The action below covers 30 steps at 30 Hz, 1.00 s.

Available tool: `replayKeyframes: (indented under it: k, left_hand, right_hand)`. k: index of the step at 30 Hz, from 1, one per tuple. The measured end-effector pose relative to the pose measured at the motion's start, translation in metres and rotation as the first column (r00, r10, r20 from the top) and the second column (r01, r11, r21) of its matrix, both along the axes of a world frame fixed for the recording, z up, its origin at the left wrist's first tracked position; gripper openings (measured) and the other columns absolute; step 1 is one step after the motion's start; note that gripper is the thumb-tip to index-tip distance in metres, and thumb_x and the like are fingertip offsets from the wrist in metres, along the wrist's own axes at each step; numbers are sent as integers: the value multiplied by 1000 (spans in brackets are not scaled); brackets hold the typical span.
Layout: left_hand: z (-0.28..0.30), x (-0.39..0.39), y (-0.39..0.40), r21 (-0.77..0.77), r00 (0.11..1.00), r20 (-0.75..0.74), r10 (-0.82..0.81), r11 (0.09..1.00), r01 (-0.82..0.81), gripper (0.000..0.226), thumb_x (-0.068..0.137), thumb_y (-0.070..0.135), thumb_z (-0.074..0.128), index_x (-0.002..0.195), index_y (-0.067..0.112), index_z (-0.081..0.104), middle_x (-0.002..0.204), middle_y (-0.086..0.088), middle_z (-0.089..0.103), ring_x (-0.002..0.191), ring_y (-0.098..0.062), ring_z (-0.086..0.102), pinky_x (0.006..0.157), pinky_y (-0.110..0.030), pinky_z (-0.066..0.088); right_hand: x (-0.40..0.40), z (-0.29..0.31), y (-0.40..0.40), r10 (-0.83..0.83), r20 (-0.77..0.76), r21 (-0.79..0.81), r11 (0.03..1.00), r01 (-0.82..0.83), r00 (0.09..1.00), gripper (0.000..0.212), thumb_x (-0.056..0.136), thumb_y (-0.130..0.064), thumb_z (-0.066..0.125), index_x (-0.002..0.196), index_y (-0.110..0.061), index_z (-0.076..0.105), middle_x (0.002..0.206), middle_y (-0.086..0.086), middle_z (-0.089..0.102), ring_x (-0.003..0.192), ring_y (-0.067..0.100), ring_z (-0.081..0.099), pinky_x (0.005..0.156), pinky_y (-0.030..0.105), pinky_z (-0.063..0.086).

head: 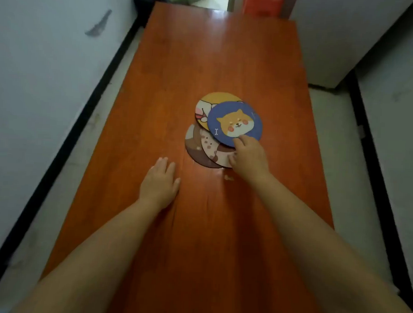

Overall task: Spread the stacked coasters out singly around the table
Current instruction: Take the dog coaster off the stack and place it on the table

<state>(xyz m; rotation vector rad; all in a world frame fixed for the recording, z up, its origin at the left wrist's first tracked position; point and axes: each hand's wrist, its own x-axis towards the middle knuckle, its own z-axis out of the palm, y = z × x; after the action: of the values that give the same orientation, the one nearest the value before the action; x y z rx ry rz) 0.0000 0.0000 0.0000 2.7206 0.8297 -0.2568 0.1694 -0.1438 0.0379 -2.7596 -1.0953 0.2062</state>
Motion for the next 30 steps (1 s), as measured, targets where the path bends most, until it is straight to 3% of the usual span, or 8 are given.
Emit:
replayKeyframes:
  k: [5,7,10,17,20,23,26,30]
  left_hand:
    - [-28,5,2,32,995,95,3,999,-6,58,92,37,36,143,12,21,155,-11,17,144,-22,9,117,-36,6]
    - [-32,4,4,56,993,122,-6,998,-1,58,92,37,37,142,11,23,155,-11,20,144,-22,11,117,-36,8]
    - [-32,2,6,70,990,142,-17,998,8,58,91,37,38,142,11,24,154,-11,22,144,-22,12,116,-36,8]
    - [-11,-7,-7,46,976,213,42,998,-53,57,89,31,49,138,7,32,146,-21,33,135,-34,30,108,-45,30]
    - [-2,-32,-30,-3,961,261,85,996,-87,47,89,30,50,127,3,44,122,-22,53,110,-35,51,85,-42,45]
    - [5,-79,-67,-217,939,298,172,970,-109,37,91,34,45,112,6,55,98,-11,63,86,-24,58,67,-31,42]
    - [12,-129,-97,-409,945,180,274,894,-182,38,91,44,40,81,12,58,66,1,56,66,-20,54,54,-29,36]
    - [16,-182,-125,-759,916,-112,385,562,-329,16,87,29,57,91,15,52,81,-5,62,61,-16,61,51,-24,50]
  right_hand:
    - [27,-26,11,13,70,9,1000,-14,997,24,87,-6,53,108,4,55,115,20,57,109,32,51,84,42,44]
    - [29,-29,13,97,207,10,995,-101,973,14,74,3,64,88,6,63,93,22,66,86,32,63,62,36,52]
    - [30,-16,13,200,324,-50,980,-194,925,29,38,11,82,51,0,58,48,14,61,38,26,58,27,19,39]
    - [-2,14,-25,292,336,26,948,-318,895,30,43,11,84,60,2,60,48,16,59,35,27,54,27,18,35]
    - [-60,10,-61,364,283,77,914,-399,887,29,48,7,85,61,-1,61,50,13,60,37,25,55,29,18,35]
    - [-128,3,-96,385,212,101,906,-412,898,29,51,3,87,60,-5,60,50,9,61,39,24,56,30,19,36]
    - [-203,2,-120,383,135,76,916,-395,914,31,47,-2,89,58,-9,61,49,4,61,39,18,56,30,18,37]
    - [-295,-5,-144,364,-2,129,924,-361,931,28,54,-4,87,59,-10,60,49,3,60,39,17,54,33,16,35]
